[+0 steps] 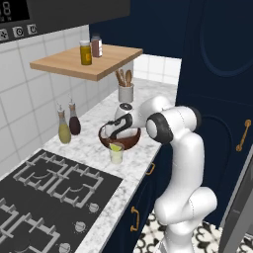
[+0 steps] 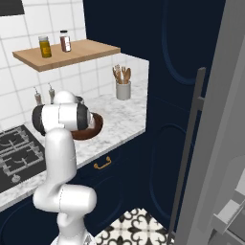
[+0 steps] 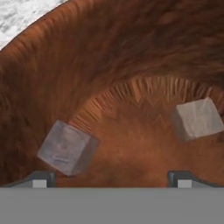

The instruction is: Grab a lemon wedge from the fridge and one ice cube from the ice bowl, and put them in the glass of lemonade.

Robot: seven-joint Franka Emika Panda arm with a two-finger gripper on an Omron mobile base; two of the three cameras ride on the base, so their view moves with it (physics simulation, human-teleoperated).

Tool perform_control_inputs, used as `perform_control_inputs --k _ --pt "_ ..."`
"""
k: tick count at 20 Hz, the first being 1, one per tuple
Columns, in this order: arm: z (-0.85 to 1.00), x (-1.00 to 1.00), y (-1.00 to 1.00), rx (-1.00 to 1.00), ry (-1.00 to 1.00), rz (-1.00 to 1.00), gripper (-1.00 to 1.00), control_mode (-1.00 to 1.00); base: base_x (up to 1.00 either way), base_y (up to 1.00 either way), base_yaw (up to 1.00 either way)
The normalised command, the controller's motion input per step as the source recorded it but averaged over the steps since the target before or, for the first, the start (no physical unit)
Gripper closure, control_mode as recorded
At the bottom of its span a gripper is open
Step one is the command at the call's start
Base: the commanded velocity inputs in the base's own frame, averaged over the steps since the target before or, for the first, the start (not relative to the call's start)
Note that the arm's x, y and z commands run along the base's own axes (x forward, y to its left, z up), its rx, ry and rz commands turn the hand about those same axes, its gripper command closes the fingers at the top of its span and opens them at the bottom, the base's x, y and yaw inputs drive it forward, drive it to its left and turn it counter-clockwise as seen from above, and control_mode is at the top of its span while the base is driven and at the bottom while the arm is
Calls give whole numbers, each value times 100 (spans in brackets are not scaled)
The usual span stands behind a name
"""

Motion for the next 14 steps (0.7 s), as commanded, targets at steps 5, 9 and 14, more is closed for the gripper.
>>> perform_control_inputs --k 5,9,14 --pt "1 17 5 0 -3 3 -100 -100 0 0 0" --pt "-8 0 -7 0 0 0 -100 -100 0 0 0" --pt "-20 0 -19 0 0 0 -100 -100 0 0 0"
